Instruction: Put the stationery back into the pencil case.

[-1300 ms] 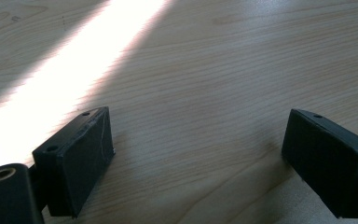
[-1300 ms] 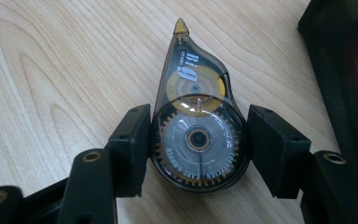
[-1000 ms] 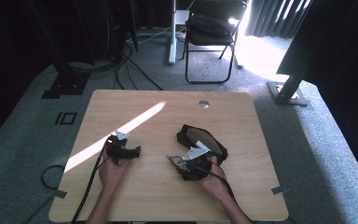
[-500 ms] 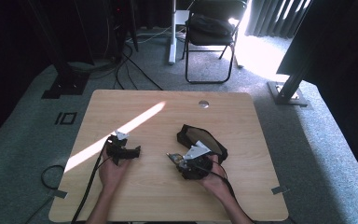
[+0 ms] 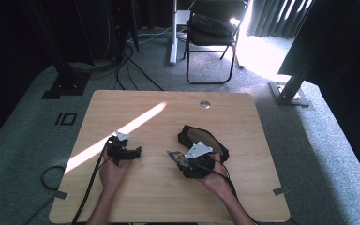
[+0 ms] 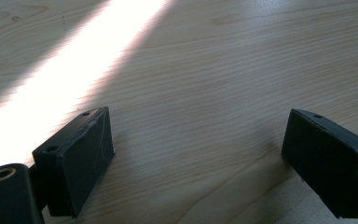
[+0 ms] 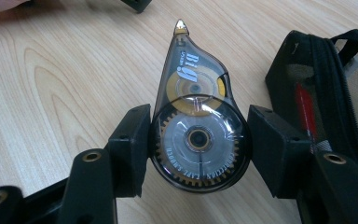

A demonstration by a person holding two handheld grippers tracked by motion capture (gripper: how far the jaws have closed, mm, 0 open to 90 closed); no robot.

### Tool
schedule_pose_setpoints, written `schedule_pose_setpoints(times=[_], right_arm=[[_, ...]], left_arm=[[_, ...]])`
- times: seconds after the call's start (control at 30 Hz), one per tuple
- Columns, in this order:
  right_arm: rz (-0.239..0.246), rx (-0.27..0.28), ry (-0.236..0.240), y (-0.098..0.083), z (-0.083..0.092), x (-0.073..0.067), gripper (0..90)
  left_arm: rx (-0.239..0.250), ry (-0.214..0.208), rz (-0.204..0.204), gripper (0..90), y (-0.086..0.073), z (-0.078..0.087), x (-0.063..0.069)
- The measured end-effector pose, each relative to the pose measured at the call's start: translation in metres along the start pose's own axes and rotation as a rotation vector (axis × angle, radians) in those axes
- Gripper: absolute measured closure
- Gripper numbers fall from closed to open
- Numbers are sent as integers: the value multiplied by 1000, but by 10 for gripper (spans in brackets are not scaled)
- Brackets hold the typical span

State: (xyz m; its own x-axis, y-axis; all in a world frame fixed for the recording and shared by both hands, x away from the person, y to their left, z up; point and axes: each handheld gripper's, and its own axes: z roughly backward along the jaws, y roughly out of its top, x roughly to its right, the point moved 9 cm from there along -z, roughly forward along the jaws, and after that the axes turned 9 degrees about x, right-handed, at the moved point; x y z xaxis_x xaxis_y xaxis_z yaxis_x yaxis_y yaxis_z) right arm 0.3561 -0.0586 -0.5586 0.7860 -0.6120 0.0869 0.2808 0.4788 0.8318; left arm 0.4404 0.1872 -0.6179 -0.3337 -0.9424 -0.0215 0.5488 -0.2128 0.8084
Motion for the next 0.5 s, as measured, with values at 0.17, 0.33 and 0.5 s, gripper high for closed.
schedule_pose_setpoints(times=[0.17,0.33,0.5], right_arm=[[5,6,-2,2,2,1,417],[6,10,-6,3,4,2,417],[9,16,-12,5,6,4,417]], left_arm=[[0,0,0,89,0,0,0],[0,0,0,89,0,0,0],[-1,0,0,89,0,0,0]])
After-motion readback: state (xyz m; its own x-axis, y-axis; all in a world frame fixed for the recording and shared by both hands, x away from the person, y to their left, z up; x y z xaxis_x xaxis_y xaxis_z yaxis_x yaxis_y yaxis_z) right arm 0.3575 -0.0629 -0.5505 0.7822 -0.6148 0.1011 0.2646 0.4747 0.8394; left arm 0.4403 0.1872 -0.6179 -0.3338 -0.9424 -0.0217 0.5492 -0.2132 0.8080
